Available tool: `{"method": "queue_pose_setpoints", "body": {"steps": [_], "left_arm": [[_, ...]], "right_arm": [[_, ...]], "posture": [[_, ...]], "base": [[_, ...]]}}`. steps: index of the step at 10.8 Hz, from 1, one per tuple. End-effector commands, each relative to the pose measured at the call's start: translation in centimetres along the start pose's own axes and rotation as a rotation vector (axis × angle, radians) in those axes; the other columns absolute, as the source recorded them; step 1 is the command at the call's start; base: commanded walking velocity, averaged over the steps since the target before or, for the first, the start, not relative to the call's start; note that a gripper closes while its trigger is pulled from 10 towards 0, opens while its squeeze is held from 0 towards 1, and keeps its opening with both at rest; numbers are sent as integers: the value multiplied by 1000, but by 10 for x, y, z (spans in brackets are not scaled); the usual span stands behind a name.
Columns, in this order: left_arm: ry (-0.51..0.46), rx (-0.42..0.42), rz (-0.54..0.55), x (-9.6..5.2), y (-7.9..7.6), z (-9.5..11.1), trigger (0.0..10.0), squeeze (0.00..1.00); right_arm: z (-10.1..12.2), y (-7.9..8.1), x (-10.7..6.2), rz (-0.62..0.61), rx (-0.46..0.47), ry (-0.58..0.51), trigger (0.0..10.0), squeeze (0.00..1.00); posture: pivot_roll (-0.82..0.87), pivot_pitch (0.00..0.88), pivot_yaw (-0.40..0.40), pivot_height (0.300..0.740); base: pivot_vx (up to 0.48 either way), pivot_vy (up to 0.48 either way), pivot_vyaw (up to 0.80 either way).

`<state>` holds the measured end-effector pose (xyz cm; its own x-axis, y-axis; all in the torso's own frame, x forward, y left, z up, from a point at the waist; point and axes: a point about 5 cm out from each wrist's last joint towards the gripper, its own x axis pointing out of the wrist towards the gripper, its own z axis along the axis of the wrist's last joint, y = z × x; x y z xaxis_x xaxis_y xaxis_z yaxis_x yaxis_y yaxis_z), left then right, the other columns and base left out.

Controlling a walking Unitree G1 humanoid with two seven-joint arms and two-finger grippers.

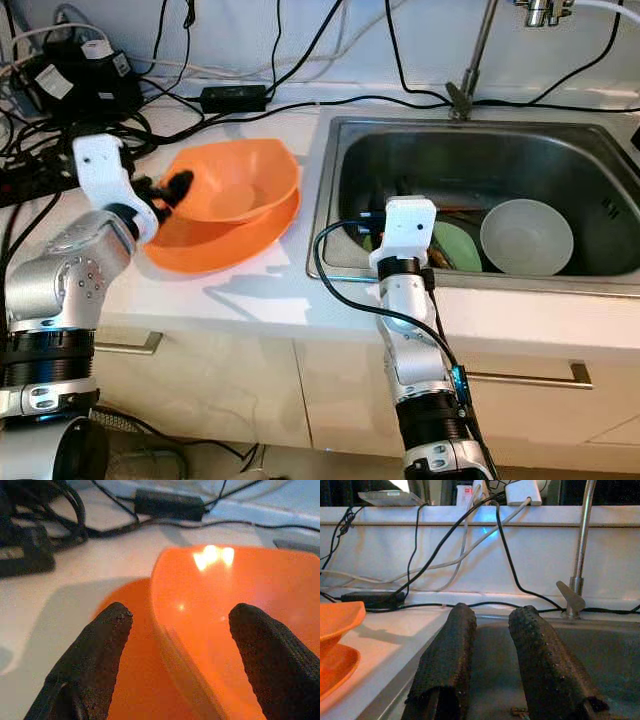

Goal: Kitchen organization

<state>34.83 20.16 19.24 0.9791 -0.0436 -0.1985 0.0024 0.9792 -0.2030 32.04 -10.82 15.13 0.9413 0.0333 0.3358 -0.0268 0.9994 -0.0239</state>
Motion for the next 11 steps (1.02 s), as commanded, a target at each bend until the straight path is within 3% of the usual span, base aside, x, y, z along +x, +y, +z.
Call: {"method": "queue_pose_setpoints", "body": {"steps": [1, 4, 6, 11], "left_arm": [[35, -37, -32, 0, -4, 0, 10000, 0], [118, -96, -89, -3, -10, -14, 10000, 0], [114, -123, -129, -3, -18, -16, 0, 0], [79, -158, -118, -3, -22, -13, 0, 0]], "right_arm": [[1, 2, 0, 6, -1, 4, 10000, 0], [0, 4, 0, 10, 2, 9, 10000, 0], [0, 3, 1, 10, 0, 11, 10000, 0], [-1, 2, 3, 5, -4, 22, 10000, 0]], "posture": [[97, 0, 80, 740], [96, 0, 82, 740], [92, 0, 81, 740], [102, 0, 65, 740]], "base": [[0, 0, 0], [0, 0, 0], [0, 0, 0], [0, 0, 0]]}}
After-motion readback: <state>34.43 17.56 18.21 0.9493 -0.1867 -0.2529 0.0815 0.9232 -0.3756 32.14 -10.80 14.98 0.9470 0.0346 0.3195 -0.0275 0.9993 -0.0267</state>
